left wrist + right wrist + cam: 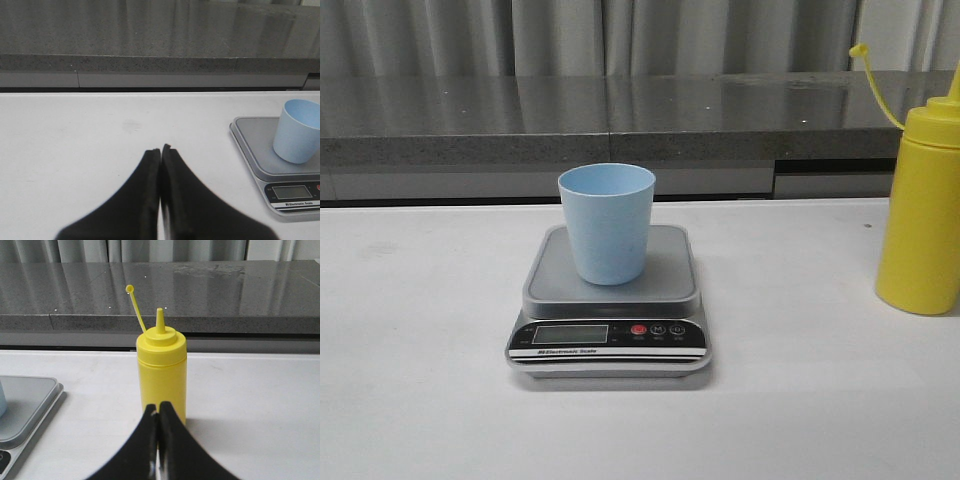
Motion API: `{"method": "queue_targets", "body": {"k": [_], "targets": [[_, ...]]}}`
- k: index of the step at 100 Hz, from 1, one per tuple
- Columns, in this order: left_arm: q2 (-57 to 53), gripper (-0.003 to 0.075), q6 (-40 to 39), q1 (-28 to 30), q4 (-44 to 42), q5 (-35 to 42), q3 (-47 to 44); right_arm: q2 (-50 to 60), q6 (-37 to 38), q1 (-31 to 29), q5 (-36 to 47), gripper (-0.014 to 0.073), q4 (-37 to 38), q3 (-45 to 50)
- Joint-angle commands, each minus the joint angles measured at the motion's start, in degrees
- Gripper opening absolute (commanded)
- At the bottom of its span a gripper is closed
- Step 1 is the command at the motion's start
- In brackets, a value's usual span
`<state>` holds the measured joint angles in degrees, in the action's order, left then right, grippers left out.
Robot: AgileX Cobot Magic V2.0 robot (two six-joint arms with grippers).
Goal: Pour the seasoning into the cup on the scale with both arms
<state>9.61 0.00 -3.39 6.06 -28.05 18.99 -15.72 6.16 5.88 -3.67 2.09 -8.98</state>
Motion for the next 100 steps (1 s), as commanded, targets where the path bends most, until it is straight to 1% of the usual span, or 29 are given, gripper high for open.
{"method": "queue_targets", "body": {"k": [1,35,44,51,62,69,82,86,100], "targets": [[0.6,-0.0020,0.0,0.1,0.4,4.9,1.5,-0.3,0.3,-0.3,4.8,-0.0068,0.8,-1.4],[0.6,-0.0020,0.0,0.1,0.4,4.9,1.5,-0.3,0.3,-0.3,5.0,-0.0068,0.8,-1.4],[0.6,-0.0020,0.0,0.1,0.4,4.9,1.5,-0.1,0.3,-0.3,7.0,-0.0068,0.8,0.5],[0.6,-0.0020,0.0,0.1,0.4,4.9,1.5,2.3,0.3,-0.6,8.9,-0.0068,0.7,2.1],[0.6,-0.0020,0.0,0.1,0.4,4.9,1.5,5.8,0.3,-2.8,12.8,-0.0068,-0.1,4.8],[0.6,-0.0020,0.0,0.1,0.4,4.9,1.5,7.5,0.3,-4.7,13.8,-0.0068,-0.1,6.4],[0.6,-0.0020,0.0,0.1,0.4,4.9,1.5,12.0,0.3,-7.7,13.8,-0.0068,-0.1,9.7],[0.6,-0.0020,0.0,0.1,0.4,4.9,1.5,13.7,0.3,-8.0,10.8,-0.0068,0.1,9.6],[0.6,-0.0020,0.0,0.1,0.4,4.9,1.5,17.8,0.3,-8.2,6.5,-0.0068,0.2,9.6]]}}
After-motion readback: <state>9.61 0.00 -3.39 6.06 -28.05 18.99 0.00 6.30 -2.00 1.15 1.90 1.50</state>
